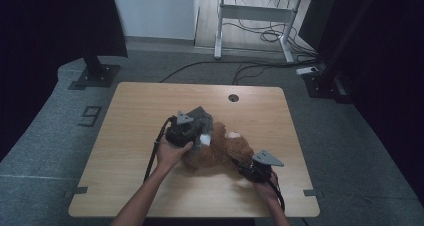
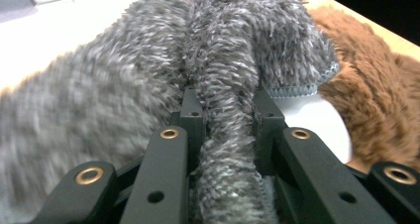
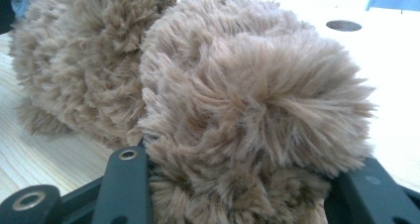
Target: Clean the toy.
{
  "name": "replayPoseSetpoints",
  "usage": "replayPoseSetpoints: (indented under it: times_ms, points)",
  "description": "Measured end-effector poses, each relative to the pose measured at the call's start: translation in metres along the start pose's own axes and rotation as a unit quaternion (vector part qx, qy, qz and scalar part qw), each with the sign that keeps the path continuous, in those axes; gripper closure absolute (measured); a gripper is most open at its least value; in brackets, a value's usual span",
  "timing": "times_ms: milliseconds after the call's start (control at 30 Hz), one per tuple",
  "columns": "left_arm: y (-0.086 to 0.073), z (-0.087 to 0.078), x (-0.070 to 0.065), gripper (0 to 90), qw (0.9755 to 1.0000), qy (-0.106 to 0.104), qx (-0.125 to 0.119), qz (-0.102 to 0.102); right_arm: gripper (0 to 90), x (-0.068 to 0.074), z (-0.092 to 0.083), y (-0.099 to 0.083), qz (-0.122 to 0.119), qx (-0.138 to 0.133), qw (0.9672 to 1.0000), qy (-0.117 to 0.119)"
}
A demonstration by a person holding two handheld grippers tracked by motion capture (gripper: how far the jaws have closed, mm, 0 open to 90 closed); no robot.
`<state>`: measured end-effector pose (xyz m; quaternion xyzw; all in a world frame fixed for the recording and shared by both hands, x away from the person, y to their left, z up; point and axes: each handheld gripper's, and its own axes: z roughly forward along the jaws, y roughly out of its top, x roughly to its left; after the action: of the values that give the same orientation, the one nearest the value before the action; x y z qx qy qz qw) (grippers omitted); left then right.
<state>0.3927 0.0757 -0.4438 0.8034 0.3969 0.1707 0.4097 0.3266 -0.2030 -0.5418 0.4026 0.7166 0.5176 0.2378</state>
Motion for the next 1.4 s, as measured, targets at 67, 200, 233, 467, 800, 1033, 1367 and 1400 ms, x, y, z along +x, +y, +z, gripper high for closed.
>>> replayPoseSetpoints:
  times_ms: [67, 200, 233, 467, 800, 1033, 1367, 1400]
  points:
    - [0.006, 0.005, -0.014, 72.6, 0.9999, -0.014, -0.001, 0.009, 48.1, 0.0, 0.0, 0.0, -0.005, 0.0, 1.0, -0.002]
    - [0.01, 0.016, -0.042, 72.5, 0.9975, -0.064, 0.007, 0.029, 48.1, -0.001, 0.0, 0.0, -0.006, 0.0, 1.0, -0.002]
    - [0.01, 0.018, -0.049, 72.5, 0.9969, -0.066, 0.013, 0.039, 48.1, -0.001, 0.0, 0.0, -0.007, 0.0, 1.0, -0.001]
    - [0.005, 0.014, -0.026, 72.5, 0.9992, -0.03, 0.014, 0.021, 47.8, 0.0, -0.001, 0.0, -0.012, 0.002, 0.9999, 0.001]
    - [-0.02, -0.013, 0.037, 73.0, 0.9984, 0.045, 0.024, -0.026, 47.8, -0.001, 0.0, 0.001, -0.012, 0.001, 0.9999, 0.004]
    - [-0.013, -0.041, 0.032, 72.9, 0.9991, 0.027, -0.022, -0.025, 47.8, -0.003, 0.001, 0.002, -0.007, 0.001, 1.0, 0.004]
    - [0.035, -0.074, -0.047, 72.8, 0.993, -0.042, -0.099, 0.05, 47.8, -0.004, 0.001, 0.002, -0.001, 0.003, 1.0, 0.005]
    - [0.038, -0.07, -0.054, 72.8, 0.9927, -0.048, -0.095, 0.056, 47.8, -0.004, 0.002, 0.002, -0.001, 0.002, 1.0, 0.005]
